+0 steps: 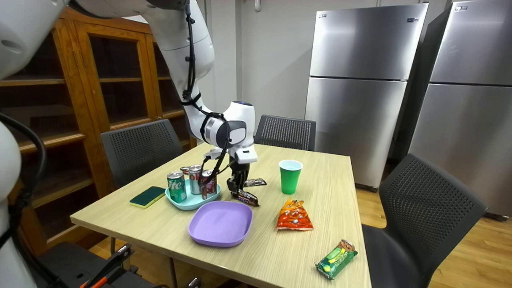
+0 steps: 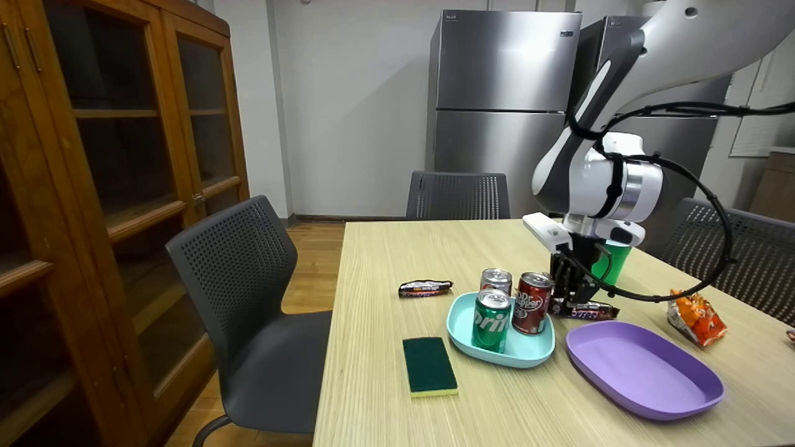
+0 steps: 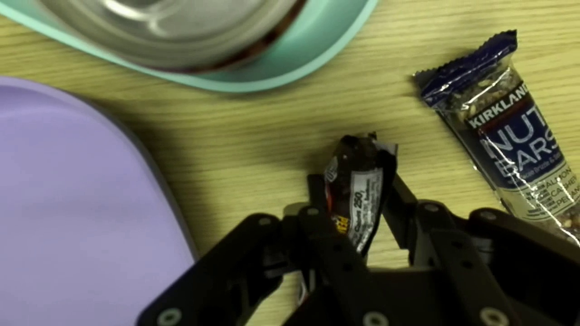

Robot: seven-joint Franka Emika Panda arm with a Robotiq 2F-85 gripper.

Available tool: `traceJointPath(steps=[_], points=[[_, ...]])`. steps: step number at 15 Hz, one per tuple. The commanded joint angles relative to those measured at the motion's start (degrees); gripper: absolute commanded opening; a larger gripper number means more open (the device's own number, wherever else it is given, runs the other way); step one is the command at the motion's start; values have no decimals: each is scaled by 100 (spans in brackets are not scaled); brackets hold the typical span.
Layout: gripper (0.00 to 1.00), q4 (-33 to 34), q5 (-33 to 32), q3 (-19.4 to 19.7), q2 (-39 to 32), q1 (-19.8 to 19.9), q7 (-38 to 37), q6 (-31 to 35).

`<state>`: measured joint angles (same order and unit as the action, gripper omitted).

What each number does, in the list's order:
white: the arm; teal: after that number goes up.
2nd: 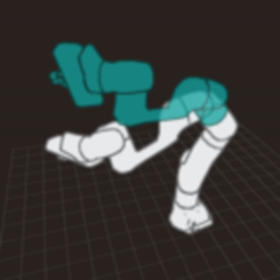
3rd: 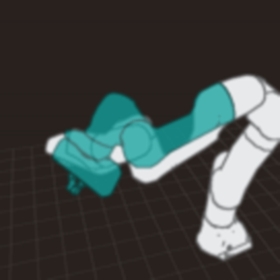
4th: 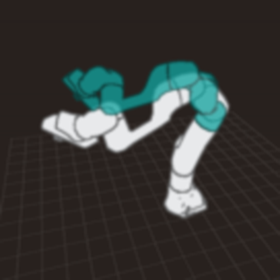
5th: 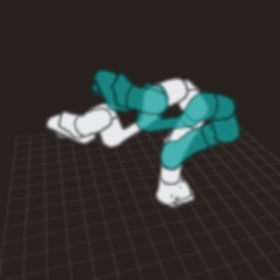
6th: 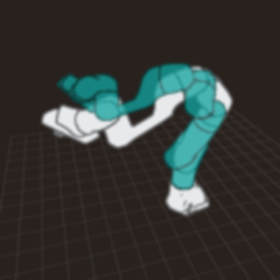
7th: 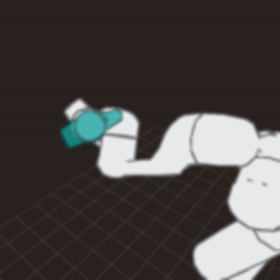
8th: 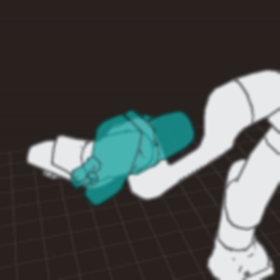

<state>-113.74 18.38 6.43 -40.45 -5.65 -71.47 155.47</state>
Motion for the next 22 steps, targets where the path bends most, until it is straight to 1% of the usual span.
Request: traceJointPath(steps=[1, 6, 10, 13, 17, 20, 22], points=[[8, -127, -97, 34, 203, -65, -78, -86], [7, -196, -335, 163, 364, -170, -69, -294], [7, -416, -661, 272, 729, -254, -17, -459], [7, -713, -960, 362, 1115, -347, -33, -516], [7, -1208, -1296, 409, 1622, -450, -86, -424], [7, -1575, -1355, 327, 1920, -411, -53, -358], [7, -1803, -1242, 205, 2044, -315, 55, -252]])
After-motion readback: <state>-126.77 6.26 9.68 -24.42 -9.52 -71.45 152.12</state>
